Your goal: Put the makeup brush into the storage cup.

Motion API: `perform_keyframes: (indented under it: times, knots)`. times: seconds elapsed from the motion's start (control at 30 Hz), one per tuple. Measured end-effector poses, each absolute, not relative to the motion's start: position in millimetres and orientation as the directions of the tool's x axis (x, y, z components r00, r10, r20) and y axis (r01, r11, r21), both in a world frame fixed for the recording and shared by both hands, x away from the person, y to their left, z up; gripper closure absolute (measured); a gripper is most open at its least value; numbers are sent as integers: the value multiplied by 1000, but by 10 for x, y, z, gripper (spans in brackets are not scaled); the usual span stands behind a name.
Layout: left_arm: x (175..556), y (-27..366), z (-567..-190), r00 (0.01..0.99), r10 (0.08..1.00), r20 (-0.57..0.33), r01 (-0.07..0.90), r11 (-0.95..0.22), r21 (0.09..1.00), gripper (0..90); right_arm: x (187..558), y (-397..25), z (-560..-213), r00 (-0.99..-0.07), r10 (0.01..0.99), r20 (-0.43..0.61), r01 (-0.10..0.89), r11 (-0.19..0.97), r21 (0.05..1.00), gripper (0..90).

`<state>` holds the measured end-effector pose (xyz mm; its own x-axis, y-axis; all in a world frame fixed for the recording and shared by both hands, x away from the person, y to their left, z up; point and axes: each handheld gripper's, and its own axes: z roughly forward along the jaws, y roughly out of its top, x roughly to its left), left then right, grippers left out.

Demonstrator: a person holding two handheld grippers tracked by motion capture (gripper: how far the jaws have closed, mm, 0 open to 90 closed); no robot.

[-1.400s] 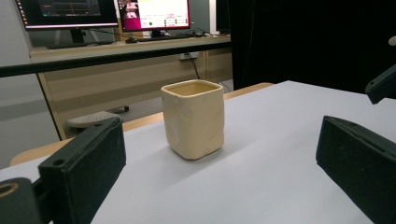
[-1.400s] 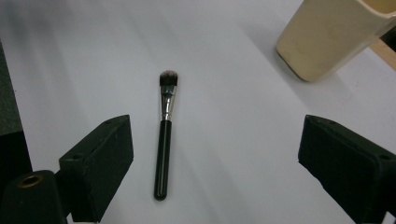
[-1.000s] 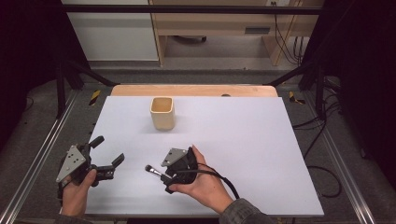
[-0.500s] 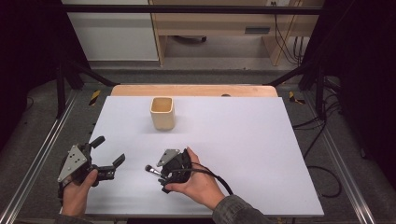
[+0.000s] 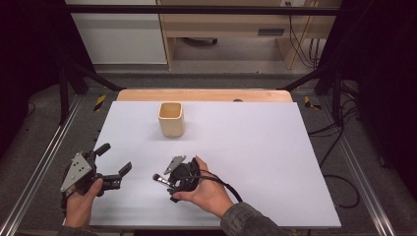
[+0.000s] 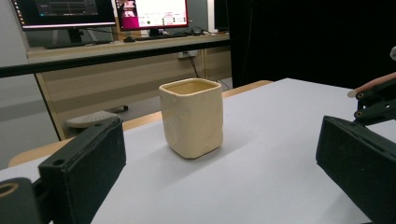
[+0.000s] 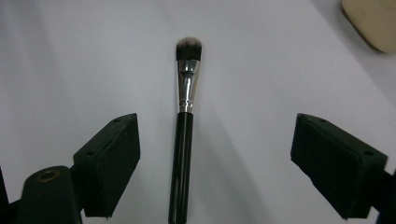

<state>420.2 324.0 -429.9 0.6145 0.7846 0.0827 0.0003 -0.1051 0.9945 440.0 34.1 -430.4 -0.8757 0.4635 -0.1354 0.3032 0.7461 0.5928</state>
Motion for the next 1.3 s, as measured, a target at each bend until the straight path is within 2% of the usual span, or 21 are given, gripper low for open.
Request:
perform_keyframes:
  times: [0.17,0.43,1.2,1.3]
  knots:
    - [4202,3240,-4298,615,784,84,0,-106,994,11,4388,359,-4339,-878,459,-132,308,756,578,184]
    - [4201,3237,-4297,616,783,85,-1,-108,994,11,4370,358,-4388,-886,446,-125,312,775,550,288]
    - [4202,3223,-4299,619,780,89,-1,-112,994,11,4353,287,-4490,-889,449,-92,343,785,516,360]
    - [4202,3221,-4298,619,780,90,-2,-114,994,11,4355,283,-4496,-889,449,-85,348,785,512,396]
